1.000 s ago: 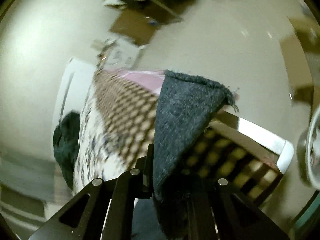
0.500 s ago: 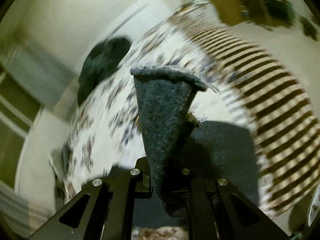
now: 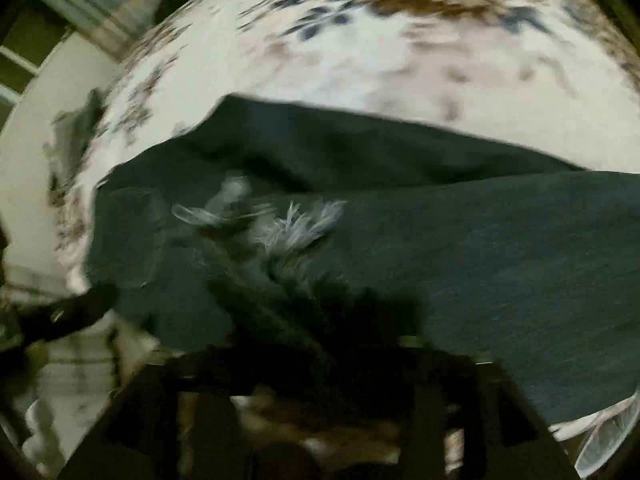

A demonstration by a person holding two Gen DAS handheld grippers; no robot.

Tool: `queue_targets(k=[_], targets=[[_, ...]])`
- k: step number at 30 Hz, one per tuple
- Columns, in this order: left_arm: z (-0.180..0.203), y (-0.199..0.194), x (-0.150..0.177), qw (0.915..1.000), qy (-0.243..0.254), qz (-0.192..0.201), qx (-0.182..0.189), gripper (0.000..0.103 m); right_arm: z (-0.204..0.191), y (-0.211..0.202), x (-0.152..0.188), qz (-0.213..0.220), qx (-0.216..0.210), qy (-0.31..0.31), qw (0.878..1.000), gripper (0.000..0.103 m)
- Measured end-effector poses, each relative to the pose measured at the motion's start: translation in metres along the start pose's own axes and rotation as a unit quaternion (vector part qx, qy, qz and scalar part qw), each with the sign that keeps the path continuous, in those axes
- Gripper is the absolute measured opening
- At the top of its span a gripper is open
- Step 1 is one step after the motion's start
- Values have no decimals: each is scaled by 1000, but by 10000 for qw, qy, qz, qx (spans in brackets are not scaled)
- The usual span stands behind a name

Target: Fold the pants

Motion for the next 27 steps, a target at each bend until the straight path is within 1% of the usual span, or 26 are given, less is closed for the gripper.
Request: queue_targets(k=[1, 3, 4, 5, 7, 8, 10, 12, 13, 14, 15, 16, 17, 18, 19, 20, 21, 22, 24, 27], targets=[[3, -1, -3, 10000, 41, 57, 13, 103, -5, -6, 0, -11, -237, 94, 9997, 63], [12, 1, -7, 9999, 67, 103, 49, 103, -7, -26, -3, 74, -630, 456, 9969, 74], [18, 3, -9, 9999, 28, 84, 116, 103, -4, -35, -5, 134, -678, 589, 9959, 76], [26, 6, -10, 9998, -7, 58, 176, 103, 5, -46, -8, 257, -634, 796, 9945, 79], [45, 15, -12, 9996, 13, 40, 288, 103, 27, -62, -14, 426, -430, 1063, 9925, 79], [54, 19, -12, 9996, 71, 44, 283, 103, 45, -70, -15, 510, -202, 1230, 9909, 79], [73, 36, -10, 9995, 237, 28, 222, 103, 74, -82, -22, 630, 100, 1466, 9871, 79], [90, 57, -5, 9992, 347, -140, 144, 103, 112, -92, -21, 662, 506, 1710, 9817, 79], [95, 65, -2, 9989, 371, -221, 163, 99, 123, -95, -31, 677, 605, 1776, 9799, 79], [103, 77, 3, 9983, 445, -345, 145, 94, 138, -100, -31, 698, 739, 1812, 9782, 79], [110, 88, 8, 9972, 560, -491, 119, 83, 150, -102, -31, 701, 884, 1808, 9770, 79], [115, 94, 12, 9960, 674, -576, 77, 77, 165, -105, -34, 690, 991, 1824, 9758, 79], [120, 98, 14, 9946, 881, -547, -66, 77, 174, -107, -35, 665, 1061, 1852, 9747, 79], [125, 99, 14, 9932, 1068, -434, -137, 71, 185, -106, -34, 635, 1120, 1894, 9734, 79], [131, 95, 14, 9920, 1231, -259, -135, 35, 190, -110, -38, 619, 1153, 1921, 9726, 79], [136, 91, 13, 9911, 1318, -155, -61, 11, 198, -109, -37, 579, 1205, 1949, 9717, 79], [141, 87, 13, 9895, 1440, -128, -59, 4, 201, -107, -38, 556, 1215, 1972, 9712, 79], [146, 81, 12, 9886, 1503, -55, -32, 3, 210, -111, -35, 546, 1214, 2004, 9706, 79], [149, 68, 4, 9894, 1438, 172, 67, 3, 219, -107, -35, 543, 1216, 2094, 9687, 79], [149, 46, -18, 9900, 1293, 524, 197, 3, 223, -102, -36, 555, 1165, 2294, 9647, 79]])
Point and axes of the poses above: each gripper's, at about its wrist camera, not at the fingertips, and y roughly the way its jaws point, z to its right, x to its underside, the point moved 6 cm from there along y, roughly the way its jaws point, and after that the axes turned 15 degrees about z, right-handed, at the moved point
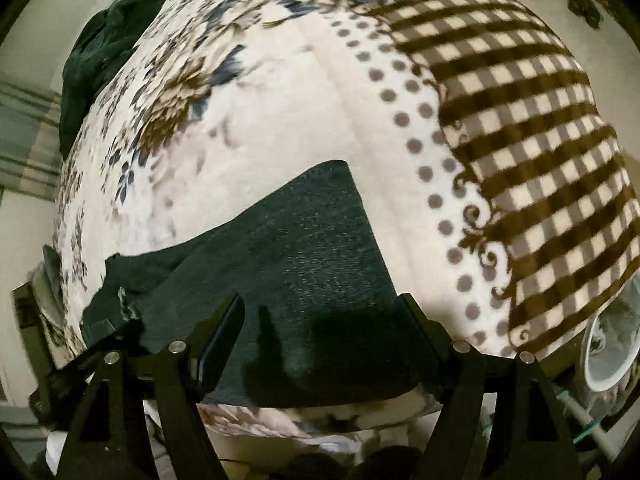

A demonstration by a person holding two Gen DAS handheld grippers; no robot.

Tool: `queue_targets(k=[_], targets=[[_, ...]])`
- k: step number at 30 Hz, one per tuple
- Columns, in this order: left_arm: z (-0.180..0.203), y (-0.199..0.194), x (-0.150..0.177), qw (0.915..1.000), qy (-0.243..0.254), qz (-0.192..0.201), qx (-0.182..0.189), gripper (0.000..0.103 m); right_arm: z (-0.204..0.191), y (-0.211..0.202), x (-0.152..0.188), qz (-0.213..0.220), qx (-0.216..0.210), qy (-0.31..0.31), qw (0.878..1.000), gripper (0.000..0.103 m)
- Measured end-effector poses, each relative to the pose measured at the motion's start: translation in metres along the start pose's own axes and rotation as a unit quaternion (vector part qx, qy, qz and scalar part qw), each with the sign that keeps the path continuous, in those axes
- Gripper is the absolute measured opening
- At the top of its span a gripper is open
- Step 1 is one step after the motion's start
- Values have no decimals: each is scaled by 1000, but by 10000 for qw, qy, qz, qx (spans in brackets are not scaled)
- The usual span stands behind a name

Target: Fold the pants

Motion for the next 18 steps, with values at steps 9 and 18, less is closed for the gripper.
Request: queue_targets(k=[9, 18], targets=[[-28, 31, 25, 9987, -207, -471, -44, 8, -3, -2, 5, -63, -33, -12, 10000, 79], [-78, -25, 30, 9894, -1419, -1, 323, 72, -32, 2, 14, -254, 414, -700, 9964, 103]])
Point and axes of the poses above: each gripper's, at about its wrist camera, not at the fingertips, and y roughly the way its jaws point, z to its right, x to its underside, the point moved 6 cm from there along y, roughly the way its jaws point, and after that the axes turned 15 degrees about z, right-handed, at the moved point
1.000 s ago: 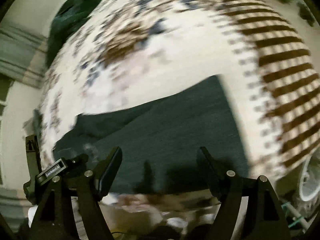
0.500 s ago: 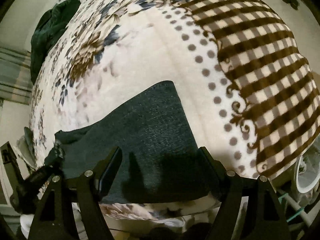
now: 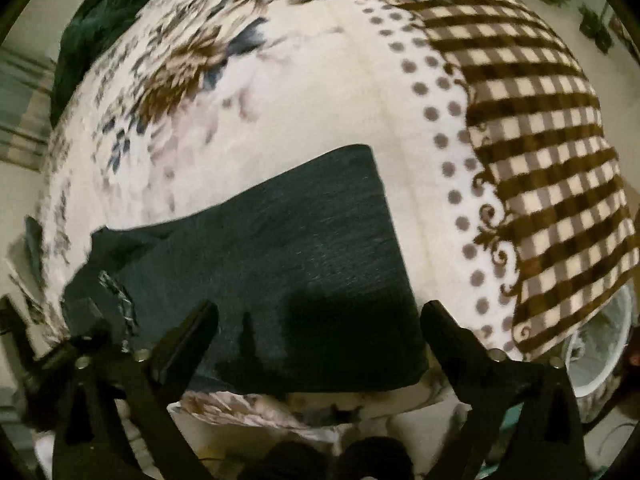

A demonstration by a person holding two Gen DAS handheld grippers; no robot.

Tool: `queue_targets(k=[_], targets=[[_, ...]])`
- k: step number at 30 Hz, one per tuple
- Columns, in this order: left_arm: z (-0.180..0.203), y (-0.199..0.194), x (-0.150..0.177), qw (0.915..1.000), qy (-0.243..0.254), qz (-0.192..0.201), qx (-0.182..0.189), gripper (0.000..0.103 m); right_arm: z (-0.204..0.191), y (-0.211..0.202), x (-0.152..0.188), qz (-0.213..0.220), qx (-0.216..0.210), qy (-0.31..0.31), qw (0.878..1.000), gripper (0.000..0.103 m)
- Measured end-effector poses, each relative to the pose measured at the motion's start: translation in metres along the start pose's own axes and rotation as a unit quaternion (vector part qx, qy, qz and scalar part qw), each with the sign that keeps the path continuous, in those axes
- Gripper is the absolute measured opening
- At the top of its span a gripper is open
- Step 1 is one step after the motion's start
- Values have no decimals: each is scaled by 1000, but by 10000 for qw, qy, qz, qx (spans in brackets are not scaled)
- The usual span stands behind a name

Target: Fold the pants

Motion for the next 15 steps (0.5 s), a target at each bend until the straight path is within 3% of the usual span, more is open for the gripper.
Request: queue_targets(k=[1, 6, 9, 12, 15], targets=[[-5, -3, -4, 9999, -140, 57, -31, 93, -6, 0, 1, -5, 71, -84, 9999, 103], [-75, -30, -14, 9907, -1182, 556, -389, 93, -53, 2, 10, -115, 40, -581, 9982, 103], [-139, -36, -10, 9736, -2025, 806, -681, 93, -86, 7, 14, -189, -50, -788, 9967, 103], [-196, -30, -9, 9481, -2877, 1121, -759, 93, -112, 14, 20, -259, -97, -944, 9952, 103], [-227, -11, -20, 9456, -2928, 1234, -697, 89, -137, 23, 28, -381, -151, -1033, 9938, 103]])
Point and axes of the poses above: each gripper's, at about its wrist camera, not at the fingertips, and y roughly the way its jaws point, z to its right, x to its underside, the point moved 6 cm from there along y, roughly the way its jaws point, and after that the axes turned 15 degrees about z, right-handed, at the moved point
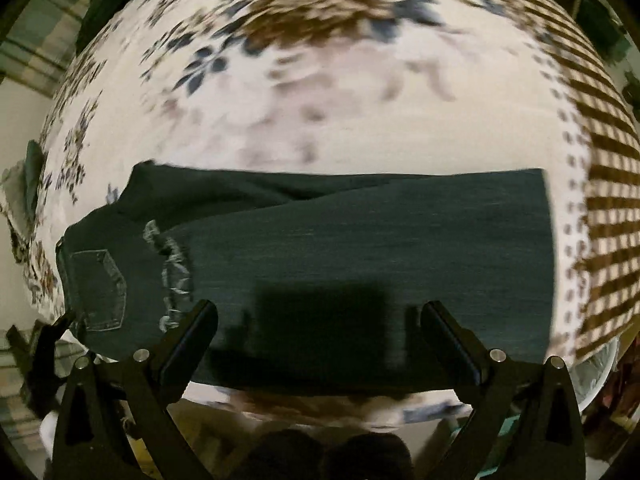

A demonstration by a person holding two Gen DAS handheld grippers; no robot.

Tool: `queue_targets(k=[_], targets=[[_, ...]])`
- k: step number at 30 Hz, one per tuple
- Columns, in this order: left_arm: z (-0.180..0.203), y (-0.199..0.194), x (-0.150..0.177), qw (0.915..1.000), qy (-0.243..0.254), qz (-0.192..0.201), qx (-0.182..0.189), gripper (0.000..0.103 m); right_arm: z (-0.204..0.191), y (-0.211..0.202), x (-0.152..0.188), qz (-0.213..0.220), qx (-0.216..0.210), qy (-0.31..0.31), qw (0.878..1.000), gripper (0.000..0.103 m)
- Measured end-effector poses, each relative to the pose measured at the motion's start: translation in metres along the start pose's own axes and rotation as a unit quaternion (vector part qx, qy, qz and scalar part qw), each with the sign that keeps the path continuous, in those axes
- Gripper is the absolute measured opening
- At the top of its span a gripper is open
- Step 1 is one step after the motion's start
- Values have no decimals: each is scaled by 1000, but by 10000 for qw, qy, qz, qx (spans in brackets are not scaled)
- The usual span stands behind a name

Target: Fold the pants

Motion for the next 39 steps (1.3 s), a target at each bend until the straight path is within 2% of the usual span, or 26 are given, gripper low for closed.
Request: queue_targets(k=[3, 5, 6, 9, 12, 14, 15, 16, 18, 22, 24, 26, 30, 32, 35, 39], targets=[[8, 11, -18, 9988, 265, 326, 238, 88, -22, 8, 3, -108, -60, -100, 9999, 103], [21, 13, -25, 9971, 383, 436, 500, 65, -34, 12, 3, -116, -35, -185, 9998, 103], [26, 16, -29, 9965, 467, 456, 522, 57, -38, 14, 3, -121, -24, -200, 9997, 103], [28, 32, -29, 9959, 342, 461, 694, 57, -46, 17, 3, -150, -17, -161, 9998, 103], [25, 33, -33, 9935, 90, 555, 989, 66, -51, 18, 1, -147, -9, -134, 9998, 103], [27, 32, -34, 9937, 110, 554, 970, 65, -55, 18, -1, -125, -11, -132, 9998, 103], [28, 30, -34, 9935, 66, 582, 979, 57, -56, 17, -1, -116, -14, -126, 9999, 103], [28, 30, -34, 9933, 44, 604, 983, 35, -55, 18, -2, -115, -10, -114, 9999, 103], [34, 21, -36, 9917, 66, 671, 1094, 28, -54, 19, -1, -127, -8, -47, 9999, 103], [64, -16, -39, 9858, 409, 959, 1315, 24, -41, 17, 2, -97, -34, 157, 9998, 103], [84, -41, -40, 9801, 608, 1075, 1555, 23, -30, 14, 2, -64, -30, 287, 9996, 103], [114, -77, -36, 9703, 888, 1153, 1934, 23, -18, 9, 2, -14, -36, 460, 9989, 103], [176, -130, -8, 9505, 1316, 1036, 2618, 22, 17, -11, 0, 144, -38, 900, 9958, 103], [214, -154, 23, 9364, 1584, 792, 3030, 22, 38, -23, 0, 250, -7, 1089, 9937, 103], [261, -174, 74, 9190, 1910, 404, 3426, 22, 77, -44, 1, 424, 87, 1346, 9899, 103], [315, -185, 167, 8915, 2359, -248, 3859, 22, 135, -69, 10, 627, 293, 1643, 9840, 103]])
Point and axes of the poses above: each gripper's, at about its wrist camera, not at the fingertips, and y roughly the way its jaws point, z to its right, x to its underside, the point moved 6 cm from there along y, roughly the way its jaws point, and after that the axes turned 15 degrees about z, right-handed, at the moved point
